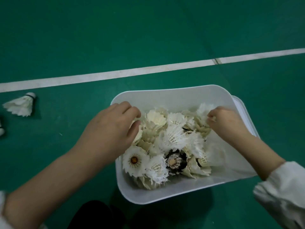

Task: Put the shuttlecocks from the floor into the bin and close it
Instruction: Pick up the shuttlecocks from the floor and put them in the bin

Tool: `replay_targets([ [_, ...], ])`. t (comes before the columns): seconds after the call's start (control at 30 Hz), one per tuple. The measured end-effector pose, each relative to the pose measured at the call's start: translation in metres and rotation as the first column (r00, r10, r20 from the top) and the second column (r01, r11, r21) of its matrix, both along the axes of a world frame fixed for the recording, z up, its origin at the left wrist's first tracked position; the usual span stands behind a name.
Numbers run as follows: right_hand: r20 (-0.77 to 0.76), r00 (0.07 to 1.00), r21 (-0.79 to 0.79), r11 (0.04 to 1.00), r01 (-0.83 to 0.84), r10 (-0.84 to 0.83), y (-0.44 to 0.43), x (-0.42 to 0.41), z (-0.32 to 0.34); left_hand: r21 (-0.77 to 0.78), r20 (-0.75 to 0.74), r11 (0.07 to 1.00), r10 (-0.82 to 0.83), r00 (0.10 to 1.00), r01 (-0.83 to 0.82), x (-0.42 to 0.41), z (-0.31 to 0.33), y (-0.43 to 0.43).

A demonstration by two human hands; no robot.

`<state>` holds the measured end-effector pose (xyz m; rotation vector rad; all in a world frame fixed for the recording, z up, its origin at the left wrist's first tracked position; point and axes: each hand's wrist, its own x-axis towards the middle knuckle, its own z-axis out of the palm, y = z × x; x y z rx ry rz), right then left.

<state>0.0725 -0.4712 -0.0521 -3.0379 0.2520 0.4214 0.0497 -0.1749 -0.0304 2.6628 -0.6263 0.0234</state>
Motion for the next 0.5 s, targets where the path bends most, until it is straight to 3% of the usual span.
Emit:
replay_targets([
  [0.07, -0.100, 0.994, -0.106, 0.993, -0.049, 0.038, 0.015, 0.000, 0.024, -0.017, 0.024, 1.000, 0.021, 0.999, -0.021, -0.003, -0.001, 0.011],
  [0.13, -0.032, 0.988, -0.161, 0.974, -0.157, 0.154, 0.041, -0.001, 0.054, -0.029, 0.048, 0.998, 0.061, 0.997, -0.060, -0.006, -0.002, 0.025],
  [0.23, 0.147, 0.922, 0.024, 0.930, -0.366, 0.359, 0.104, -0.008, 0.088, -0.063, 0.044, 0.985, 0.163, 0.986, -0.160, -0.010, -0.006, 0.047],
  [0.37, 0.218, 0.762, 0.223, 0.729, -0.647, 0.610, 0.220, -0.014, 0.074, -0.062, -0.018, 0.930, 0.361, 0.932, -0.362, -0.023, -0.026, 0.107],
  [0.5, 0.238, 0.734, 0.378, 0.636, -0.673, 0.636, 0.317, -0.013, 0.033, -0.003, -0.099, 0.816, 0.575, 0.812, -0.578, -0.040, -0.055, 0.182],
])
